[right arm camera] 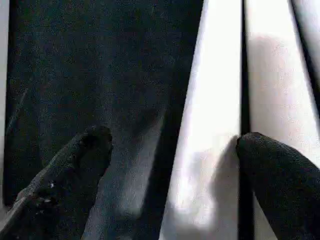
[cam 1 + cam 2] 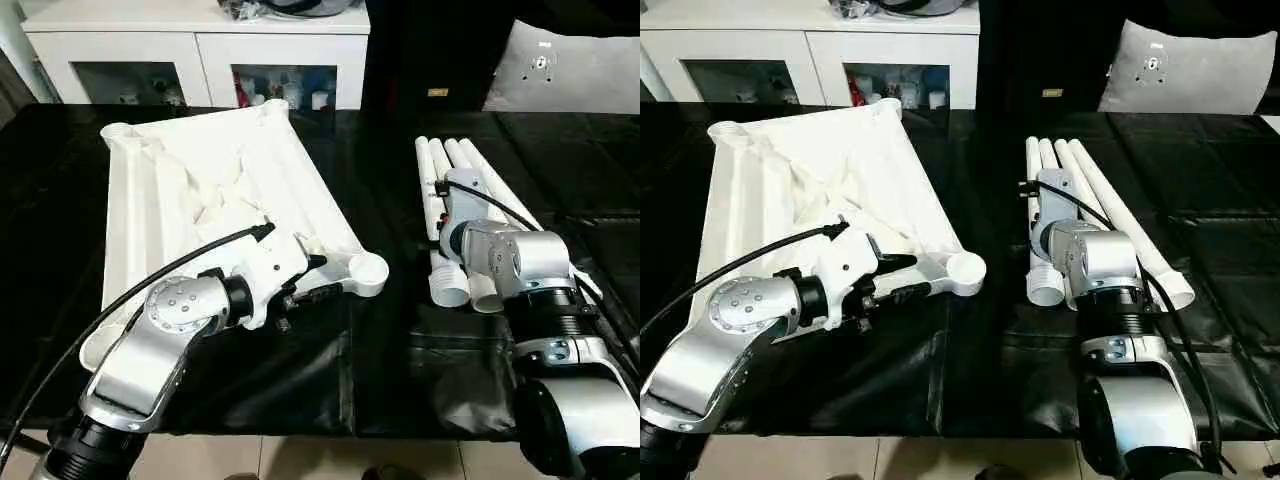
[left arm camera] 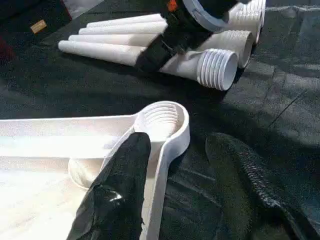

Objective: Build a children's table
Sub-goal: Pick table leg

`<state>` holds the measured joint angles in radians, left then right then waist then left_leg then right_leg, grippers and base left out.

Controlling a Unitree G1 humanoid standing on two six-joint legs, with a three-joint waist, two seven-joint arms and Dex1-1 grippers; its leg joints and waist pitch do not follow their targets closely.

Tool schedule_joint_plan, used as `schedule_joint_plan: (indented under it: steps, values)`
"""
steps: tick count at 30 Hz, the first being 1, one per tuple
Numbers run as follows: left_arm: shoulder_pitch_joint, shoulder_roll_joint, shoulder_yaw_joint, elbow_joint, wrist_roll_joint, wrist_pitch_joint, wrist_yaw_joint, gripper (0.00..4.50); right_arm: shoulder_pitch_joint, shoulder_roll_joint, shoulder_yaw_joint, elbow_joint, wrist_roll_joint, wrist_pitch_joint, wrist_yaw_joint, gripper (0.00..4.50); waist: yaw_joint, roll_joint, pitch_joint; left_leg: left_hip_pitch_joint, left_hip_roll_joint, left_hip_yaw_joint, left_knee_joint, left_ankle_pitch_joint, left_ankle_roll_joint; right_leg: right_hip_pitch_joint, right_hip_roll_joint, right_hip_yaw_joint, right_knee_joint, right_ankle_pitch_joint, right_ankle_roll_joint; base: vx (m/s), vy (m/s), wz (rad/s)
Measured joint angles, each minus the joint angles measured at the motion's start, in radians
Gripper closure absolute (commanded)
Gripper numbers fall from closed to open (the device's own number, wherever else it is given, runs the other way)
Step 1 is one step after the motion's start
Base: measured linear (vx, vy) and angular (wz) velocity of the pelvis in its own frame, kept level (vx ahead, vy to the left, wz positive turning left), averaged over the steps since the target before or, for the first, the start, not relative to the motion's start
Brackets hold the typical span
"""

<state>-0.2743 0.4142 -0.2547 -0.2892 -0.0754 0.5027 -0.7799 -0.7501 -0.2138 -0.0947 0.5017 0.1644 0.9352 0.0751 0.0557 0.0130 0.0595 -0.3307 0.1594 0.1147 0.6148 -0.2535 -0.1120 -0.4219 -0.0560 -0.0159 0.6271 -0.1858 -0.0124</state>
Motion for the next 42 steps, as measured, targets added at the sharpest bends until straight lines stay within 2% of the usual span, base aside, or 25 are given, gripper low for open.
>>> schedule_joint_plan:
  steps: [4, 9, 10, 12, 21, 23, 25, 28, 30, 35, 42]
  values:
    - [0.0, 0.0, -0.006, 0.0, -0.001, 0.001, 0.001, 2.34, 0.021, 0.01, -0.016, -0.018, 0.032, 0.06, 0.029, 0.0, 0.0, 0.0, 0.0, 0.0, 0.001, 0.0, 0.0, 0.002, -0.003, 0.0, 0.0, 0.0, 0.001, 0.0, -0.001, 0.0, 0.0, 0.0]
    - [0.0, 0.0, -0.008, 0.0, -0.008, 0.003, 0.001, 2.34, 0.029, 0.018, -0.031, -0.035, 0.056, 0.094, 0.043, 0.0, 0.001, 0.0, 0.0, 0.0, 0.002, 0.0, 0.0, 0.003, -0.004, 0.0, 0.0, -0.001, 0.002, 0.0, -0.001, 0.0, 0.0, 0.0]
    - [0.0, 0.001, -0.008, -0.001, -0.008, 0.004, 0.001, 2.27, 0.032, 0.021, -0.041, -0.043, 0.064, 0.105, 0.044, 0.19, 0.001, 0.0, 0.0, 0.0, 0.002, 0.0, 0.0, 0.003, -0.004, 0.0, 0.0, -0.001, 0.002, 0.0, -0.001, 0.0, 0.0, 0.0]
    - [0.0, 0.002, -0.009, -0.001, -0.009, 0.005, 0.0, 2.27, 0.041, 0.025, -0.054, -0.059, 0.075, 0.122, 0.052, 0.19, 0.001, 0.0, 0.0, 0.0, 0.002, 0.0, 0.0, 0.003, -0.004, 0.0, 0.0, -0.001, 0.002, 0.0, -0.001, 0.0, 0.0, 0.0]
    - [0.0, -0.001, -0.026, -0.001, -0.009, 0.008, 0.001, 2.24, 0.046, 0.035, -0.094, -0.067, 0.101, 0.153, 0.053, 1.03, 0.002, 0.0, 0.0, 0.0, 0.002, 0.0, 0.0, 0.003, -0.004, 0.0, 0.0, -0.001, 0.002, 0.001, -0.001, 0.0, 0.0, 0.0]
    - [0.0, -0.003, -0.026, -0.001, -0.009, 0.009, 0.003, 2.24, 0.046, 0.035, -0.096, -0.067, 0.103, 0.154, 0.053, 1.1, 0.002, 0.0, 0.0, 0.0, 0.002, 0.0, 0.0, 0.003, -0.004, 0.0, 0.0, -0.001, 0.002, 0.001, -0.001, 0.0, 0.0, 0.0]
    - [-0.001, -0.008, -0.026, -0.001, -0.01, 0.012, 0.006, 2.24, 0.046, 0.036, -0.104, -0.067, 0.106, 0.155, 0.053, 1.43, 0.002, 0.0, 0.0, 0.0, 0.002, 0.0, 0.0, 0.003, -0.004, 0.0, 0.0, -0.001, 0.002, 0.001, -0.001, 0.0, 0.0, 0.0]
    - [-0.002, -0.009, -0.026, -0.001, -0.01, 0.012, 0.011, 2.24, 0.045, 0.036, -0.12, -0.067, 0.108, 0.156, 0.05, 1.54, 0.003, 0.0, 0.0, 0.0, 0.002, 0.0, 0.0, 0.003, -0.004, 0.0, 0.0, -0.001, 0.002, 0.0, -0.001, 0.0, 0.0, 0.0]
    - [-0.002, -0.011, -0.027, -0.001, -0.01, 0.012, 0.012, 2.24, 0.045, 0.036, -0.133, -0.067, 0.109, 0.157, 0.049, 1.87, 0.002, 0.0, 0.0, 0.0, 0.002, 0.0, 0.0, 0.003, -0.004, 0.0, 0.0, -0.002, 0.002, 0.001, -0.001, 0.0, 0.0, 0.0]
    - [-0.007, -0.018, -0.028, 0.002, -0.01, 0.012, 0.02, 2.24, 0.045, 0.036, -0.136, -0.067, 0.113, 0.16, 0.04, 2.28, 0.003, 0.0, 0.0, 0.0, 0.003, 0.0, 0.0, 0.004, -0.004, 0.0, 0.0, -0.002, 0.002, 0.001, -0.001, 0.0, 0.0, 0.0]
    - [-0.011, -0.022, -0.028, 0.003, -0.01, 0.012, 0.023, 2.24, 0.045, 0.036, -0.147, -0.066, 0.112, 0.152, 0.031, 2.57, 0.002, 0.0, 0.0, -0.001, 0.003, 0.0, 0.0, 0.004, -0.004, 0.0, 0.0, -0.002, 0.002, 0.001, -0.001, 0.0, 0.0, 0.0]
